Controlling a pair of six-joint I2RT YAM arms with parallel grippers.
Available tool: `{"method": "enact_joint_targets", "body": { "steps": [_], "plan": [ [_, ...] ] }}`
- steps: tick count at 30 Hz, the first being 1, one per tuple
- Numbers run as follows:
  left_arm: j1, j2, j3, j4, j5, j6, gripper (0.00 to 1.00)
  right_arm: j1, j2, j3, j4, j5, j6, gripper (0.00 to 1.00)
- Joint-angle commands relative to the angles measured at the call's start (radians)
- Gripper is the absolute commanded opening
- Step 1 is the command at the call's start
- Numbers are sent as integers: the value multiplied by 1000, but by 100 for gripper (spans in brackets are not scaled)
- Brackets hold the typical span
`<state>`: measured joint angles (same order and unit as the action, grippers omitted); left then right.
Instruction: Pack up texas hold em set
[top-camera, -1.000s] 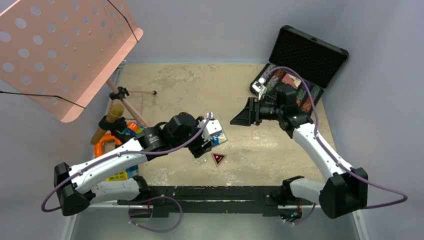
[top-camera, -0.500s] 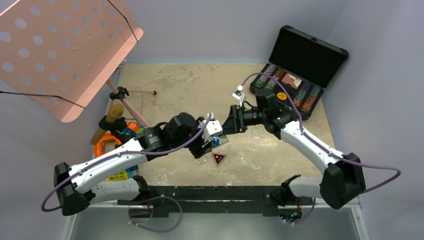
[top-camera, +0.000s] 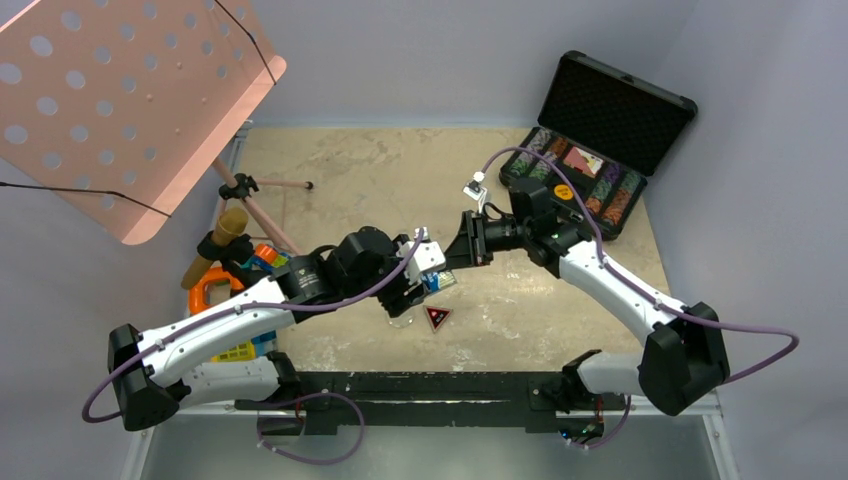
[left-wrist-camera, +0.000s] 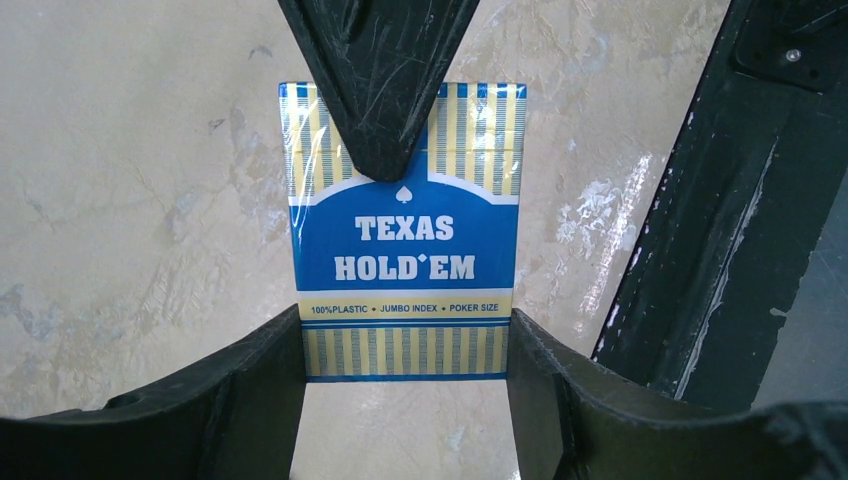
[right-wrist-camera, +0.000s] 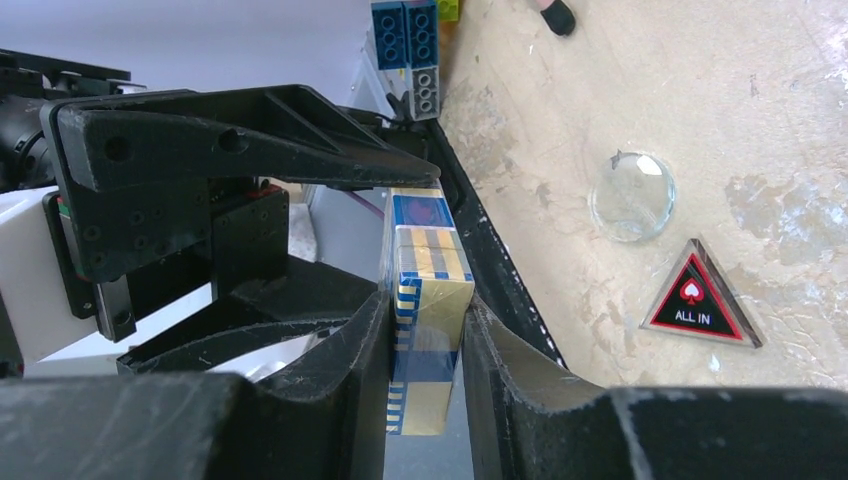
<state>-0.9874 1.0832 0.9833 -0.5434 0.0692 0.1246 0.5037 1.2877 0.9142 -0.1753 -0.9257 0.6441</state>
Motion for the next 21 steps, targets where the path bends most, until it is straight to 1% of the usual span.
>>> {"method": "enact_joint_targets", "body": {
  "steps": [1, 2, 3, 4, 8, 11, 12, 13, 17, 19, 21],
  "plan": [
    [-1, -22, 27, 67, -35, -15, 51, 4, -14, 19, -27, 41, -38, 0],
    [0, -23, 30, 63, -35, -21, 66, 1, -24, 24, -33, 65, -39, 0],
    [0, -26, 28, 64, -35, -27, 86, -8, -36, 27, -36, 93, -39, 0],
    [1, -35, 28, 66, -32, -34, 98, -20, -51, 28, -36, 115, -36, 0],
    [15, -57, 35, 58, -6, -64, 100, -137, -115, -6, 13, 155, -2, 0],
    [60, -83, 41, 65, 35, -106, 100, -261, -168, -13, -7, 236, -38, 0],
    [83, -91, 42, 70, 47, -114, 100, -306, -179, -11, -23, 266, -60, 0],
    [111, -96, 46, 72, 49, -157, 100, -351, -192, -12, -27, 294, -75, 0],
    [250, -64, 94, 27, 37, -268, 100, -532, -217, -19, 24, 423, -106, 0],
    [300, -28, 121, -5, 20, -307, 100, -595, -204, -12, 45, 520, -139, 0],
    [324, -6, 133, -20, 3, -336, 100, -653, -171, 2, 63, 562, -168, 0]
  ]
}}
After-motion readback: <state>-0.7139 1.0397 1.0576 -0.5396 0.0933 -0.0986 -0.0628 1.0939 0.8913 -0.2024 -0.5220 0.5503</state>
